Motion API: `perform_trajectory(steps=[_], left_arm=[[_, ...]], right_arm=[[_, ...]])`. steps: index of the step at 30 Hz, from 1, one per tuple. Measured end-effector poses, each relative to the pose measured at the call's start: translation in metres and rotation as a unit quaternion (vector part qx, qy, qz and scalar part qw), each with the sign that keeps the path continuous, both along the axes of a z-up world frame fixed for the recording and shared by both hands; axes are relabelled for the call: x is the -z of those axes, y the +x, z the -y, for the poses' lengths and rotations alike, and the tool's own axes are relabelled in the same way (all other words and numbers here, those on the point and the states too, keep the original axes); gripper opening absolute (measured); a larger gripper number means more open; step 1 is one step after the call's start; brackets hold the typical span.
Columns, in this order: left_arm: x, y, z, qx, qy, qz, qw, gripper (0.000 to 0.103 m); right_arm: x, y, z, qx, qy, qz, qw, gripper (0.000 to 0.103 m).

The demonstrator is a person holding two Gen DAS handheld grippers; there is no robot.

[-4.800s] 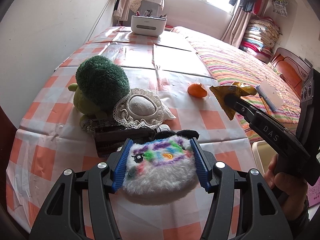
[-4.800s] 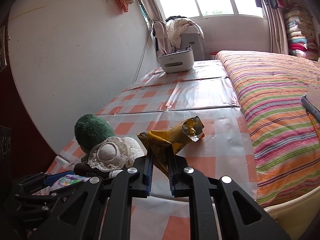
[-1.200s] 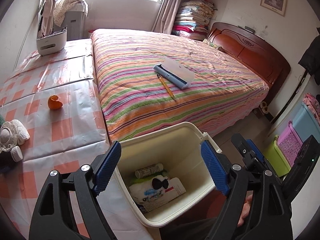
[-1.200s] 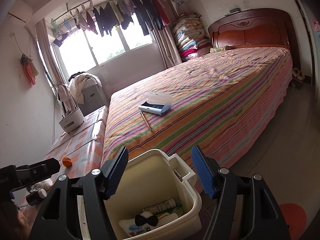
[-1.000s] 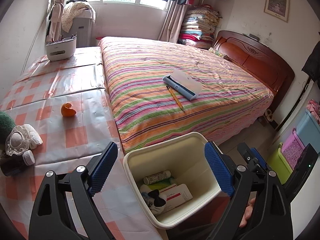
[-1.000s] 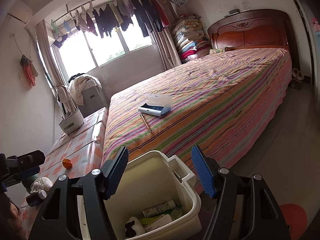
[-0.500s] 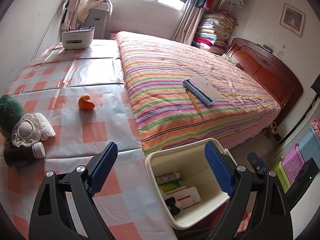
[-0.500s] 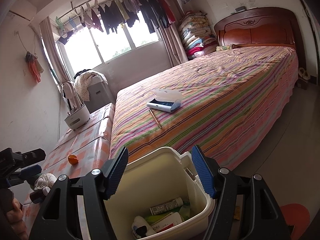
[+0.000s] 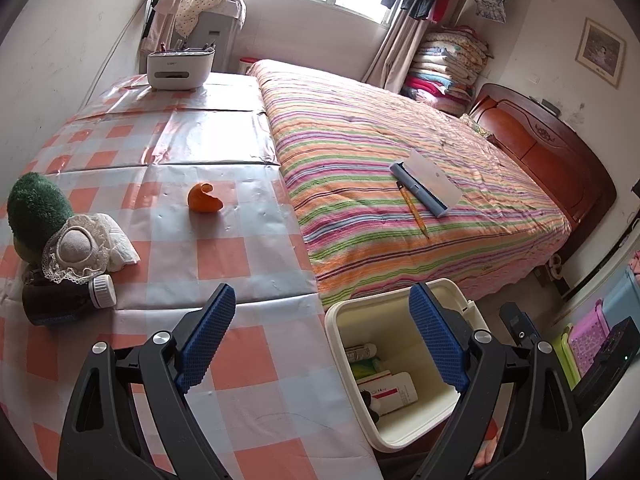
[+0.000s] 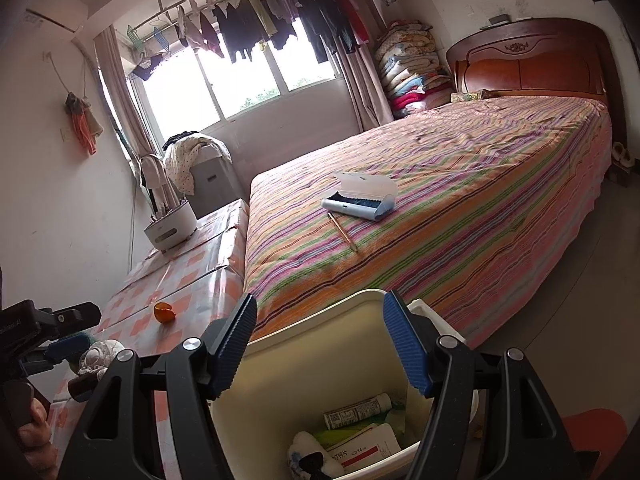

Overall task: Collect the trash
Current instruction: 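Move both open tools back to the green plush turtle and dark bottle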

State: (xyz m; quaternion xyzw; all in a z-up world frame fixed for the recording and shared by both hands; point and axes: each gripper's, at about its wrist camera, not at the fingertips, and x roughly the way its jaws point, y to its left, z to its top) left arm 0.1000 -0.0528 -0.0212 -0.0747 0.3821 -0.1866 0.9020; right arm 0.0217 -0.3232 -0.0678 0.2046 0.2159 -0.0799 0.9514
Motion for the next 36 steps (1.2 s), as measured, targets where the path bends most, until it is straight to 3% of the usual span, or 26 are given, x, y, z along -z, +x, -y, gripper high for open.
perform_trajectory(steps=[12, 18, 29, 36], left_arm=[[0.020, -0.012, -0.007, -0.027, 0.053, -0.023, 0.9979, 0.087], [0.028, -0.015, -0.027, -0.054, 0.047, -0.034, 0.9969, 0.087], [0.044, 0.006, -0.123, -0.143, 0.073, -0.050, 0.9858, 0.087], [0.063, 0.013, -0.185, -0.184, 0.056, -0.081, 0.9781, 0.087]], right_arm=[[-0.007, 0.020, -0.058, -0.117, 0.036, 0.010, 0.992, 0.064], [-0.003, 0.029, -0.065, -0.138, 0.048, -0.003, 0.989, 0.064], [0.005, 0.052, -0.105, -0.176, 0.030, -0.032, 0.983, 0.064], [0.012, 0.077, -0.167, -0.258, 0.000, -0.066, 0.964, 0.064]])
